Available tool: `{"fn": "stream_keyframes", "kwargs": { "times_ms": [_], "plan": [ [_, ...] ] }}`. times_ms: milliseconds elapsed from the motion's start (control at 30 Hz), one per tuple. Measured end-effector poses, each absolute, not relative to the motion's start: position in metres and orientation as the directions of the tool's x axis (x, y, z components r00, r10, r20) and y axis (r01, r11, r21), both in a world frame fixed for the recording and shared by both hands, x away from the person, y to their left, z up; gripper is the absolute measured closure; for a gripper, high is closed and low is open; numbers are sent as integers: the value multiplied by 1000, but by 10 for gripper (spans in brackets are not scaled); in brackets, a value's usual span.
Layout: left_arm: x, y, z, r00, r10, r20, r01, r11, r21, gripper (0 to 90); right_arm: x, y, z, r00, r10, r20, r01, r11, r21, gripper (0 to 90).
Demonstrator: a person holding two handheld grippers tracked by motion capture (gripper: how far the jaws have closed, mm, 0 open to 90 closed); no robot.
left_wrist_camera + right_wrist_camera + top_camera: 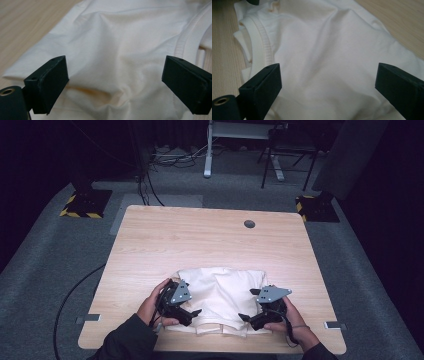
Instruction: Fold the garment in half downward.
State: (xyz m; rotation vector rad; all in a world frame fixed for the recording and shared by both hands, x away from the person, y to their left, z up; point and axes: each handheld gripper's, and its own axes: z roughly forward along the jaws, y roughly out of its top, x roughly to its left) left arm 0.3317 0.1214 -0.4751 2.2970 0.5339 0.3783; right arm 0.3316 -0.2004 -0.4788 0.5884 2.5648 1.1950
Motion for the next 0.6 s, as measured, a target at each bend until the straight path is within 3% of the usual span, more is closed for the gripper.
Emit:
{"fn": "stream_keyframes", "kwargs": {
  "times_ms": [167, 267, 600],
  "plan": [
    [341, 117, -493, 881, 468, 69, 309, -680, 664, 77, 336, -192, -497, -893, 450, -30, 287, 618, 732, 61],
    [345, 124, -501, 884, 466, -12, 351, -649, 675, 77, 334, -191, -505, -888, 459, -7, 312, 615, 724, 55],
    [336, 135, -507, 871, 491, -16, 352, -601, 717, 77, 326, -196, -509, -886, 463, -22, 297, 602, 741, 55]
  ]
}}
